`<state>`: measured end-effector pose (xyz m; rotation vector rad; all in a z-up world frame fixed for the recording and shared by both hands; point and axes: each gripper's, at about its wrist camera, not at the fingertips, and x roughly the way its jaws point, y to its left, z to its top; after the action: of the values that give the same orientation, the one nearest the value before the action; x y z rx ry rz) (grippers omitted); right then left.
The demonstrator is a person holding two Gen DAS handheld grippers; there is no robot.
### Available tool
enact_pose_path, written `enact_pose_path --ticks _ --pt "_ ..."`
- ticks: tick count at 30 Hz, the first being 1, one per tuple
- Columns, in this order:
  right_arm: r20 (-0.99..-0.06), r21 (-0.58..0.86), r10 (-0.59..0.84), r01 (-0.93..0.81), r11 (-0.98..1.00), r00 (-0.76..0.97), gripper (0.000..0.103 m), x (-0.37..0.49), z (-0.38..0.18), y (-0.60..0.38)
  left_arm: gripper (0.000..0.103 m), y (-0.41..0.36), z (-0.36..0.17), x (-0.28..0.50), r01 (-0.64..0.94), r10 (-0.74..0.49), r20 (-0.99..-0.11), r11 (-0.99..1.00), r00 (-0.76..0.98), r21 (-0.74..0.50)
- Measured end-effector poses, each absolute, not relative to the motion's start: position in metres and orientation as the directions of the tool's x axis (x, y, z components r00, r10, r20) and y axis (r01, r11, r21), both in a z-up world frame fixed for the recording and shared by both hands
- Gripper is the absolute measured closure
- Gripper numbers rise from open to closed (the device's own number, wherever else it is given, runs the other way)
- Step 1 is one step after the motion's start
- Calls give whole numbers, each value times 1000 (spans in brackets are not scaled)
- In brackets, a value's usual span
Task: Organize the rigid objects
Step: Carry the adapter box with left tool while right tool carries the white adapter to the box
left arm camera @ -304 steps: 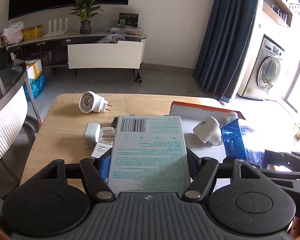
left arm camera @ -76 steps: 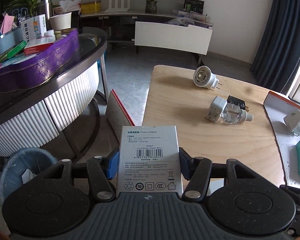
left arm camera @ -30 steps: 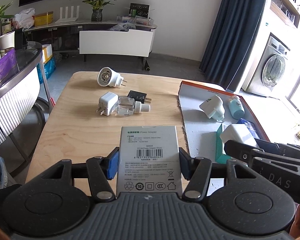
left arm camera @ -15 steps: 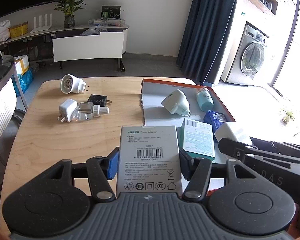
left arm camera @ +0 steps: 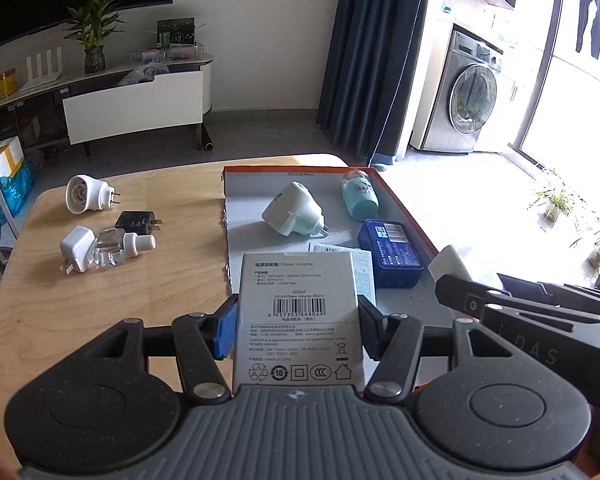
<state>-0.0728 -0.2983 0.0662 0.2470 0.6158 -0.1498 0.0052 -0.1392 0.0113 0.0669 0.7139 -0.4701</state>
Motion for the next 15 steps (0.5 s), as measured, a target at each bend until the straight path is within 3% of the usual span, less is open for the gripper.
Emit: enact_pose_path --ticks 15 --pt "-582 183 -88 236 954 808 53 -59 63 -315 43 -158 9 18 459 -403 -650 883 644 -93"
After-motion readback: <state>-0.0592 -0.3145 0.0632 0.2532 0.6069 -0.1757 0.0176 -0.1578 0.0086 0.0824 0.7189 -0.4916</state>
